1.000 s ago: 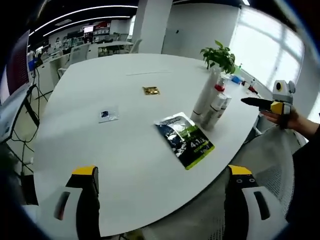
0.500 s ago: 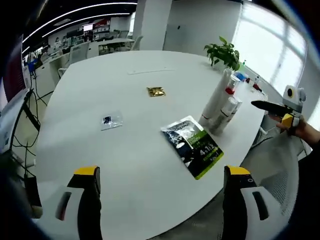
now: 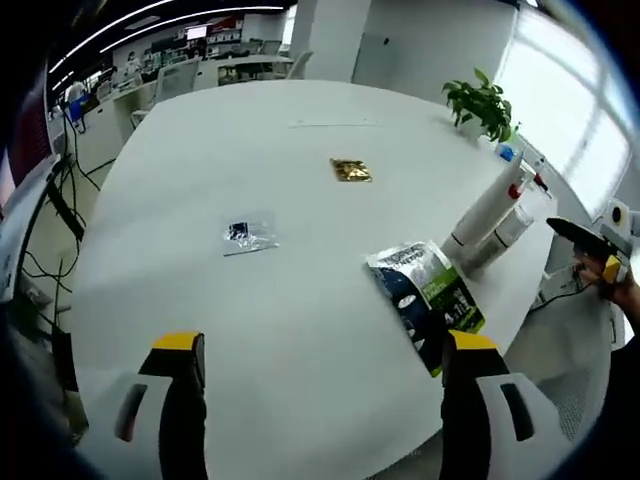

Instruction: Arrange the skincare products in the storage area until every visible bottle or jar stands upright without overlapping.

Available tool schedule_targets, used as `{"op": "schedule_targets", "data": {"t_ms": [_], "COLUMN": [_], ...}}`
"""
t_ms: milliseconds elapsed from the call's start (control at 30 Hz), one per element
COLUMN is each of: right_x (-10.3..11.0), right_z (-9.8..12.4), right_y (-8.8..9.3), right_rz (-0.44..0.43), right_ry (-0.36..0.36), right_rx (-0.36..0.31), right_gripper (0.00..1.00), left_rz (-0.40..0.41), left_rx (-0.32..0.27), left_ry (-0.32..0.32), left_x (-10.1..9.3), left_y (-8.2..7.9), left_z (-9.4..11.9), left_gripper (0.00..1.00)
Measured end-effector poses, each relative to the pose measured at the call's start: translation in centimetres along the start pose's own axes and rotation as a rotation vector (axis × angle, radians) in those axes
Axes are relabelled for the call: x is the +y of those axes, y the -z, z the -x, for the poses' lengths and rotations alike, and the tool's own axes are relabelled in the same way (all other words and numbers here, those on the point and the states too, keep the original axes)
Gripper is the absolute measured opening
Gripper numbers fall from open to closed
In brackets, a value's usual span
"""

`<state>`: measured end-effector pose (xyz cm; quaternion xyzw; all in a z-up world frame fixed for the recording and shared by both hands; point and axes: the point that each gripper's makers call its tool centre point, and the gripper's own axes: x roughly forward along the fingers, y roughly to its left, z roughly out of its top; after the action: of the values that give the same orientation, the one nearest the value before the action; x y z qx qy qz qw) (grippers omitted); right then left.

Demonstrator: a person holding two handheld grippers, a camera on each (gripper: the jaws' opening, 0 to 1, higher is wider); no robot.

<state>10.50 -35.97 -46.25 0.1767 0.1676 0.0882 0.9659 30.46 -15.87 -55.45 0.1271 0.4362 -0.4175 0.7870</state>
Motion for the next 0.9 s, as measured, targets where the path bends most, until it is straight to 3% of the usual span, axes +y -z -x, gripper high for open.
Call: {"op": "schedule_targets", "data": {"t_ms": [233, 600, 900], "right_x": [-0.2, -0.7, -1.2], "right_z": [0.0, 0.0, 0.0], "right_y": [0.0, 0.0, 0.1], "right_rz": [-0.008, -0.027, -0.042], "right_ry": [0.017, 0.044, 0.056], "right_rx": [0.001, 0.003, 0.007], "right_gripper": [0.99, 0.99, 0.98], "left_rz": [0.026, 0.135, 0.134], "left_rx": [0.043, 0.032, 0.033], "left_ry": [-0.015, -0.048, -0.067], "left_x": [1.4, 4.1, 5.3], "left_y": [-0.2, -2.7, -4.3], "left_z": [-2.0, -4.4, -6.2], "left_gripper": [0.85, 0.76, 0.69]}}
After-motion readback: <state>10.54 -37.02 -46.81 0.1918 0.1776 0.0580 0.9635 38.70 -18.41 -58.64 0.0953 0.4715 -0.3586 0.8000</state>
